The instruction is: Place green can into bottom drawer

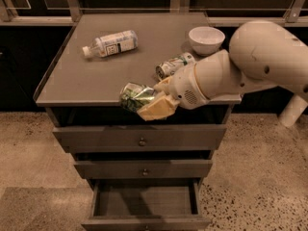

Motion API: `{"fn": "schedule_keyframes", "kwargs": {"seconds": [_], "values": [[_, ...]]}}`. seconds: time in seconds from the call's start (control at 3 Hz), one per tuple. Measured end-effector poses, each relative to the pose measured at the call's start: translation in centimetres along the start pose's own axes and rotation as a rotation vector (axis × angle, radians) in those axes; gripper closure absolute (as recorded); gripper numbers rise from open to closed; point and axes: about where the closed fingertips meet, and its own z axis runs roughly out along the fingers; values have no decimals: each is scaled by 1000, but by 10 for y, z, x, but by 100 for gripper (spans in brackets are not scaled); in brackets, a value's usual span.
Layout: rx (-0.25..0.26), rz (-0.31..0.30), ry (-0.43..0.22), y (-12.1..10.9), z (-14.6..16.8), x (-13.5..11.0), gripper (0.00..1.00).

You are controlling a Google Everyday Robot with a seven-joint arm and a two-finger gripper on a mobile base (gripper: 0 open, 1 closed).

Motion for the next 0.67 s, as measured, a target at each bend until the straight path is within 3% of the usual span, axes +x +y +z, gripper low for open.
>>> {"fn": "schedule_keyframes", "kwargs": {"seconds": [0.33,0.67], "values": [[33,88,-11,7,-7,36,100],[31,87,-11,8,-6,36,100]]}}
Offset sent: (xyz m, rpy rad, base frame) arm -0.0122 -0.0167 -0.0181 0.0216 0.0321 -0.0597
